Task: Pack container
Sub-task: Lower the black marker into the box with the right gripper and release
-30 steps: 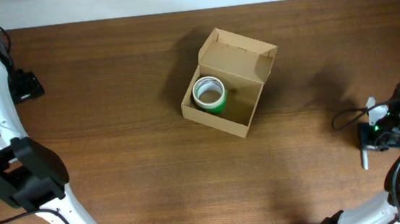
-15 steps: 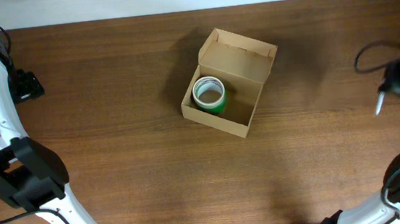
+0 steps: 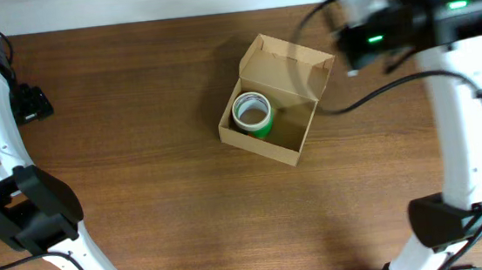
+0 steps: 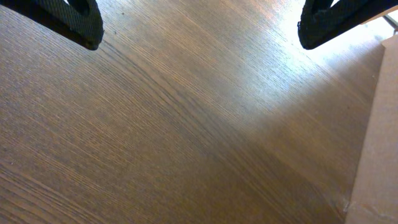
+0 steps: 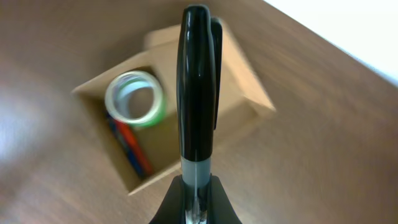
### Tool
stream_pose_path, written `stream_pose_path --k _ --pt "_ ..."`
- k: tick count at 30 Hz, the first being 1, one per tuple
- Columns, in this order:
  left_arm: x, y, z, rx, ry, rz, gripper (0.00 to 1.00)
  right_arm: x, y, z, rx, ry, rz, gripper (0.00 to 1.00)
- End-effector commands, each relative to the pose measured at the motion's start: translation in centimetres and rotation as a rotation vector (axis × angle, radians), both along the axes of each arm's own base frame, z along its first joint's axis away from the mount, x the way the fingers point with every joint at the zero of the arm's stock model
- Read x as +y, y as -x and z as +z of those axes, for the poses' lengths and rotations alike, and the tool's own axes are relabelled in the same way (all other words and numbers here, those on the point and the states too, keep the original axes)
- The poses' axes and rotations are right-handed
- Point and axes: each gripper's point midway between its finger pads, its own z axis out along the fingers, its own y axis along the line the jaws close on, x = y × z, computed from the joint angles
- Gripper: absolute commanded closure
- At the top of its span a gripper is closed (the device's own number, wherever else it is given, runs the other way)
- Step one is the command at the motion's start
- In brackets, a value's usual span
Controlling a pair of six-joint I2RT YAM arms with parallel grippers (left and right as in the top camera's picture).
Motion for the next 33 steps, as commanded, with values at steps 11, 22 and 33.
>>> stream_pose_path --k 11,22,33 --pt "0.2 0.2 -0.4 0.016 -0.002 -0.003 0.0 8.8 0.4 -12.1 0.229 0.27 0.442 0.96" --pt "0.2 0.2 -0.4 0.016 -0.002 -0.003 0.0 10.3 1.1 -17.8 0.393 0.209 0.463 0.96" --pt "0.2 0.2 -0.4 0.016 -0.002 -0.003 0.0 10.4 4.7 -22.0 0.555 0.234 0.484 0.96"
